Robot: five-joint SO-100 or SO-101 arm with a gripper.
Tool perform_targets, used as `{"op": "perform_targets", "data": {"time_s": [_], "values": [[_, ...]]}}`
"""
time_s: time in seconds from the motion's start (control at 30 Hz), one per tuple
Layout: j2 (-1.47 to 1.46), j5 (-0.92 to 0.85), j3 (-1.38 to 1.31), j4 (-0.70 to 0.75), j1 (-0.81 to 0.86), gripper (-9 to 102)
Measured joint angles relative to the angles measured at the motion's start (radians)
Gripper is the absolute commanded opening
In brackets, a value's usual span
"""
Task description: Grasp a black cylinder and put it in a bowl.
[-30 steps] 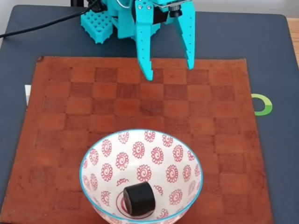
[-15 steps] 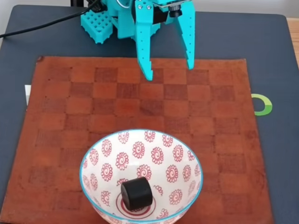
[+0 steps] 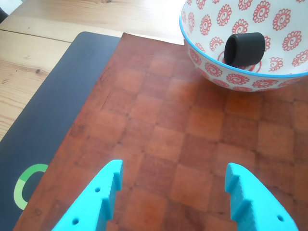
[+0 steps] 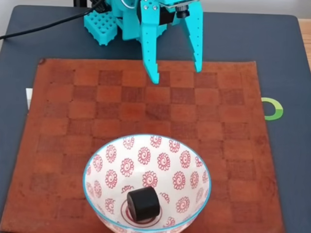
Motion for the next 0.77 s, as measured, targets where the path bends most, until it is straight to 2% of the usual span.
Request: {"op": "perform_targets", "data": {"time_s": [0.23,0.4,0.77], "values": [[0.000,0.015,0.000,0.044,0.002,27],[0.000,-0.064,0.000,0.052,0.029,27],[0.000,-0.074,0.000,0.061,0.032,27]]}}
